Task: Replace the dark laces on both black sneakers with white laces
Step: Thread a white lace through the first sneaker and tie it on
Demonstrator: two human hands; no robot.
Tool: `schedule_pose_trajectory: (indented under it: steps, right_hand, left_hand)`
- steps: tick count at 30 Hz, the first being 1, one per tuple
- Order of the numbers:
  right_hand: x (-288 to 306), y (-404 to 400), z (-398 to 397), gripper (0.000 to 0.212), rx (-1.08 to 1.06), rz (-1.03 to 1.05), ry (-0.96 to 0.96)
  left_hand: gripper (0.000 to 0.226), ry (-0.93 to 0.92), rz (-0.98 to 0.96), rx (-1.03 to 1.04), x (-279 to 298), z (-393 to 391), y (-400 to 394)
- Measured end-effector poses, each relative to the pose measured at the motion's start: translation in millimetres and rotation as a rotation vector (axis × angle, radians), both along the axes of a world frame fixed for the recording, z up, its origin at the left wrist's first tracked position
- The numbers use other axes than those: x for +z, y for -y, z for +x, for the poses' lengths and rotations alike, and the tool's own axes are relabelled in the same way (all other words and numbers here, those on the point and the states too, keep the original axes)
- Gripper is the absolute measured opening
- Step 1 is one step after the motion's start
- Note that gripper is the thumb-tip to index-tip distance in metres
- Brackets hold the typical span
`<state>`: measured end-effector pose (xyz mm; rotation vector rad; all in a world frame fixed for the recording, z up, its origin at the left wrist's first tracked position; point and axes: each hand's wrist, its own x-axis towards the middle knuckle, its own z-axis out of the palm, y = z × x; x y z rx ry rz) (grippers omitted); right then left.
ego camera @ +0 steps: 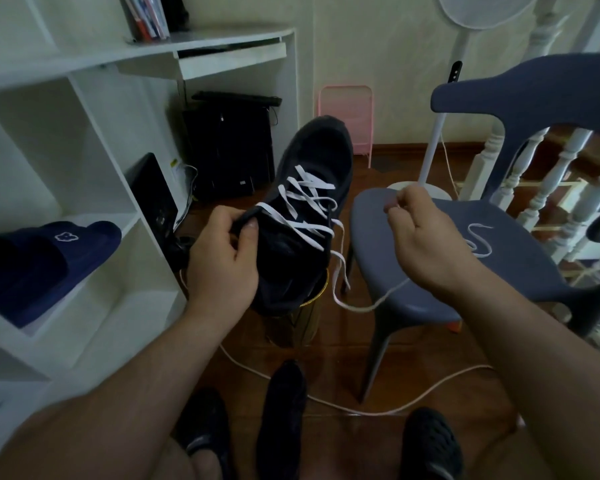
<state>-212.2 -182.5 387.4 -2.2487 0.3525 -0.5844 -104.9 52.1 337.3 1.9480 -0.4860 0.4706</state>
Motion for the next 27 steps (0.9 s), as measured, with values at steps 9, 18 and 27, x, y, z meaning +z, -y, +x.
schedule_pose_trajectory:
  steps: [9,18,27]
  right_hand:
    - [0,-24,2,0.029,0.211,-0.272,0.158]
    - [7,-35,0,0.04,0.257,-0.399,0.065]
    - [-8,-41,19,0.009,0.014,-0.464,0.072]
  left_hand:
    - [0.003,0.094,0.014,-0.067,-1,-11,6]
    - [0.008,0.098,0.073,-0.035,-3,-12,10]
    - [0.011,0.108,0.087,0.017,-2,-14,17]
